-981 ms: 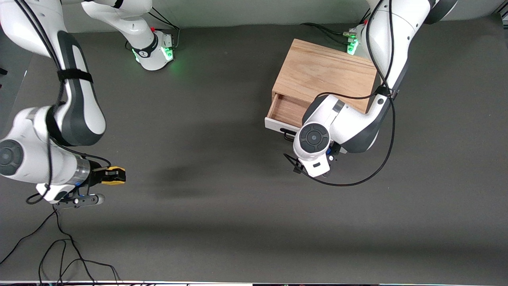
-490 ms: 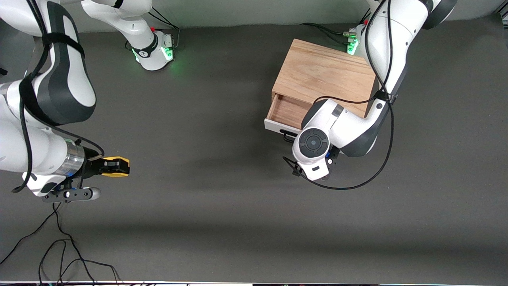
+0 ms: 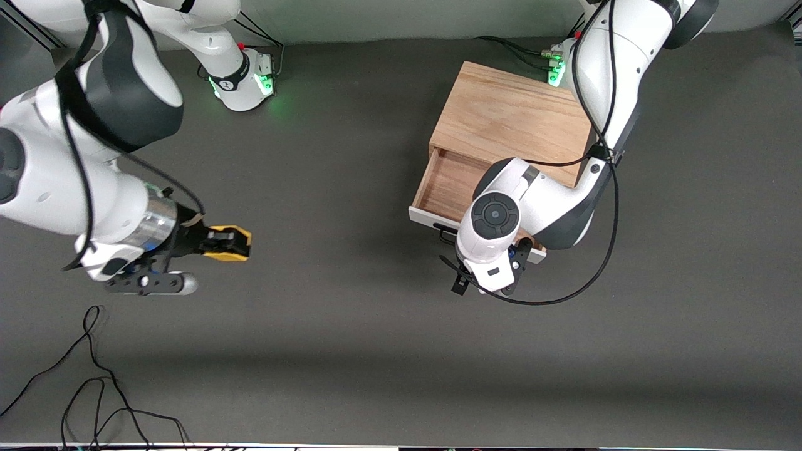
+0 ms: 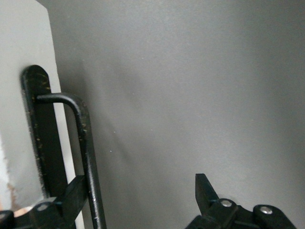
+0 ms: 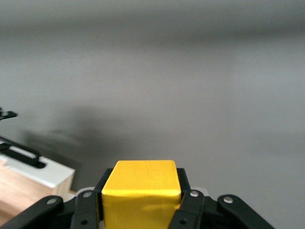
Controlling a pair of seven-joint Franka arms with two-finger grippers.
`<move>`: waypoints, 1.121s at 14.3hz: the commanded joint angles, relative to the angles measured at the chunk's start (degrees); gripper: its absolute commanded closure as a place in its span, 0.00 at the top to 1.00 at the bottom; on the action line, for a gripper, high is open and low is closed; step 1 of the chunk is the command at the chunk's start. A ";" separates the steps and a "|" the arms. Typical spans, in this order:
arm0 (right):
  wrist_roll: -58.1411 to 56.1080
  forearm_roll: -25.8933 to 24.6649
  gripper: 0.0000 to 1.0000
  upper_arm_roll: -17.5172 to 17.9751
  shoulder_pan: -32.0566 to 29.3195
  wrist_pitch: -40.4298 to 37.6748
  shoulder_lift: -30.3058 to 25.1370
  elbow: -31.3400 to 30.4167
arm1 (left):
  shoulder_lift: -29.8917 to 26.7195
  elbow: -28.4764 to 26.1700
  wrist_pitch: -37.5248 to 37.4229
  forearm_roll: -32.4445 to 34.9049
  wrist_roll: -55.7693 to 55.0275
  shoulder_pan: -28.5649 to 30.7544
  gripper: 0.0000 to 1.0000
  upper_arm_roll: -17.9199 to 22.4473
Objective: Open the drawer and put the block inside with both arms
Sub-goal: 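Carry the yellow cube with the right gripper over the open drawer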
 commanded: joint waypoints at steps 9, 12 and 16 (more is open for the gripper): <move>24.20 -3.01 0.28 4.59 12.94 10.05 4.35 1.85 | -4.62 15.71 -19.40 -4.12 19.05 10.21 1.00 -0.62; 31.85 -6.51 0.28 4.59 19.08 15.15 7.42 1.85 | -8.92 15.36 -25.29 -8.60 32.13 17.68 1.00 -0.54; 40.82 -11.26 0.28 4.50 28.32 22.19 12.17 1.85 | -13.23 14.84 -36.90 -10.55 55.94 27.52 1.00 -0.36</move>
